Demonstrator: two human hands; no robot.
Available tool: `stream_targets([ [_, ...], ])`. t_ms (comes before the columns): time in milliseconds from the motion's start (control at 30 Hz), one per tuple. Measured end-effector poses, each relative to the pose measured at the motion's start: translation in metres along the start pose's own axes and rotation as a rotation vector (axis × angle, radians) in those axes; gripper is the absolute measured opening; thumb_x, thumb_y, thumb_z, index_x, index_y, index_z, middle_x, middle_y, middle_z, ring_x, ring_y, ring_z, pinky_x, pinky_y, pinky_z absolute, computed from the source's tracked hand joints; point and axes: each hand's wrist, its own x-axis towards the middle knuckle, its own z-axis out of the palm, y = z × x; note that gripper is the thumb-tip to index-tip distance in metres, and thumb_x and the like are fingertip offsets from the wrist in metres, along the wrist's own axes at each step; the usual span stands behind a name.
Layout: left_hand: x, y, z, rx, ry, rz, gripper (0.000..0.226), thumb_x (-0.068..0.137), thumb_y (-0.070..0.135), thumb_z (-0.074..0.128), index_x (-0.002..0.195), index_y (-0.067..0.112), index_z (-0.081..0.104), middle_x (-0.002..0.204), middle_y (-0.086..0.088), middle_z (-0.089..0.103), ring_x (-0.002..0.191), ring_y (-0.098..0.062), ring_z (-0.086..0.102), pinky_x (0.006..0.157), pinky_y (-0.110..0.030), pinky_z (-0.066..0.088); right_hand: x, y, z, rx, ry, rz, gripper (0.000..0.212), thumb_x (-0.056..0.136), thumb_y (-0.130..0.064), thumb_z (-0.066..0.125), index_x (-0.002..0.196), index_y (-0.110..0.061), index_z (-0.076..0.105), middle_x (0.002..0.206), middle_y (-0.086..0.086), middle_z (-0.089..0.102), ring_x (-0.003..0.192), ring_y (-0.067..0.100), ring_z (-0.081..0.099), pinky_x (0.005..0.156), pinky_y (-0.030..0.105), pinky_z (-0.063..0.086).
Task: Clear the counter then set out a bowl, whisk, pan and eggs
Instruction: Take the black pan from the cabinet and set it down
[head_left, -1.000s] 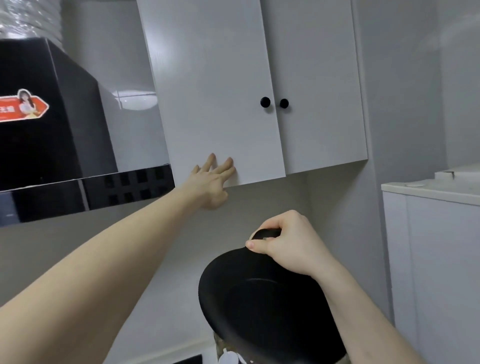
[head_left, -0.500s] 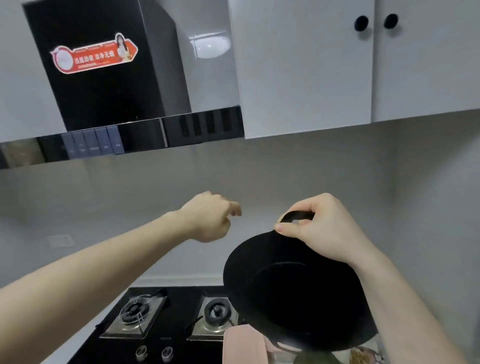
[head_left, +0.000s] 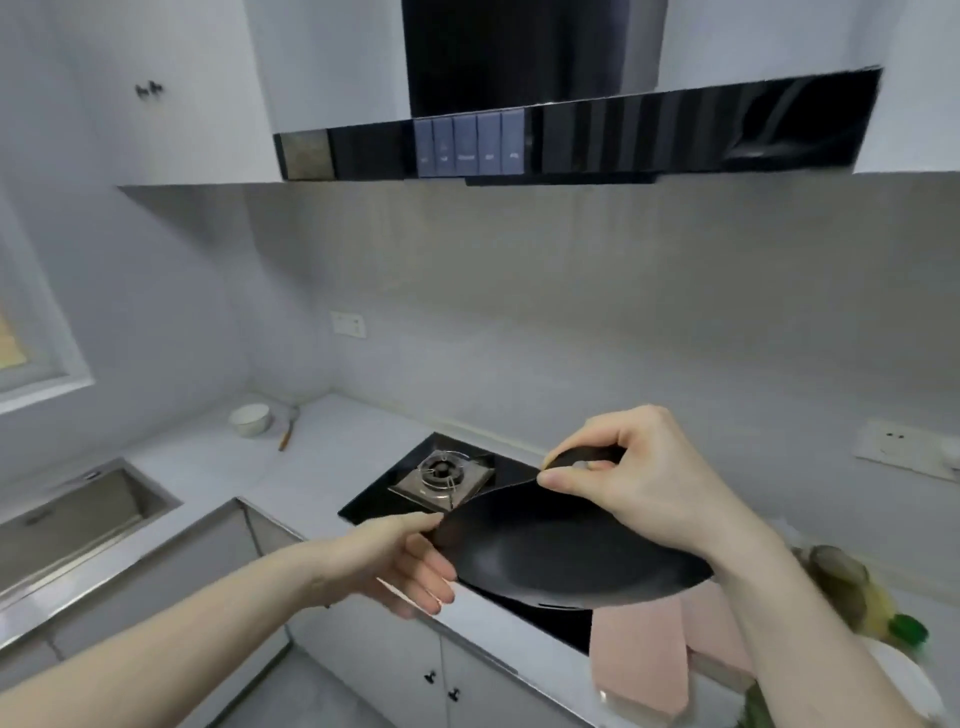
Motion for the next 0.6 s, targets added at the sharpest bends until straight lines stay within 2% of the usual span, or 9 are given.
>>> stream_targets([
  [67, -0.008, -0.034, -0.018, -0.189, 0.052, -0.064, 0.059, 0.101, 0.05, 0.04, 0.123, 0.002, 0.067, 0.113, -0.012, 0.077, 0.107, -0.028, 0.073, 0.085, -0.033, 0.055, 0.02, -0.008, 0.041, -0.015, -0.089, -0.036, 0.008, 0.079, -0.021, 0.087, 0.076, -0.028, 0.084, 0.067, -0.016, 0.072, 0.067, 0.001, 0.064, 0.063, 0.011, 0.042],
  [167, -0.013, -0.059, -0.035, -0.391, 0.131, -0.101, 0.049, 0.101, 0.04, 0.041, 0.124, 0.005, 0.067, 0.115, -0.006, 0.077, 0.11, -0.021, 0.072, 0.089, -0.031, 0.056, 0.035, -0.013, 0.082, -0.016, -0.168, -0.051, 0.005, 0.078, -0.028, 0.087, 0.079, -0.032, 0.083, 0.075, -0.017, 0.076, 0.078, 0.002, 0.071, 0.077, 0.03, 0.056],
  [233, -0.016, -0.08, -0.055, -0.538, 0.211, -0.09, 0.046, 0.1, 0.038, 0.047, 0.124, 0.006, 0.069, 0.114, -0.006, 0.077, 0.108, -0.018, 0.073, 0.089, -0.03, 0.058, 0.044, -0.013, 0.114, -0.007, -0.223, -0.062, 0.004, 0.079, -0.03, 0.086, 0.08, -0.033, 0.083, 0.078, -0.014, 0.077, 0.078, 0.005, 0.073, 0.08, 0.038, 0.058],
  [367, -0.021, -0.12, -0.094, -0.723, 0.388, -0.048, 0.034, 0.093, 0.026, 0.063, 0.115, 0.003, 0.075, 0.112, -0.011, 0.077, 0.104, -0.016, 0.075, 0.076, -0.024, 0.062, 0.054, 0.001, 0.171, 0.037, -0.3, -0.009, 0.006, 0.08, -0.033, 0.087, 0.078, -0.036, 0.082, 0.06, -0.007, 0.067, 0.06, 0.019, 0.063, 0.066, 0.034, 0.053],
  [433, -0.02, -0.136, -0.109, -0.792, 0.471, -0.038, 0.026, 0.09, 0.018, 0.065, 0.107, 0.002, 0.077, 0.111, -0.013, 0.077, 0.099, -0.017, 0.075, 0.064, -0.021, 0.061, 0.062, 0.015, 0.197, 0.016, -0.32, 0.013, 0.008, 0.08, -0.036, 0.087, 0.077, -0.037, 0.08, 0.057, -0.005, 0.057, 0.055, 0.013, 0.053, 0.062, 0.028, 0.047],
  [500, -0.016, -0.15, -0.124, -0.862, 0.556, -0.029, 0.019, 0.089, 0.01, 0.064, 0.103, 0.002, 0.075, 0.104, -0.015, 0.078, 0.095, -0.02, 0.072, 0.058, -0.02, 0.059, 0.072, 0.028, 0.219, -0.012, -0.35, 0.043, 0.01, 0.079, -0.036, 0.088, 0.076, -0.036, 0.078, 0.058, -0.006, 0.058, 0.056, 0.003, 0.05, 0.062, 0.02, 0.045],
  [600, -0.003, -0.17, -0.15, -0.952, 0.638, -0.028, 0.016, 0.092, 0.003, 0.058, 0.102, -0.001, 0.07, 0.088, -0.014, 0.078, 0.082, -0.02, 0.073, 0.055, -0.02, 0.059, 0.096, 0.048, 0.251, -0.052, -0.413, 0.09, 0.013, 0.078, -0.035, 0.086, 0.078, -0.035, 0.074, 0.066, -0.01, 0.067, 0.063, 0.002, 0.057, 0.067, 0.024, 0.049],
])
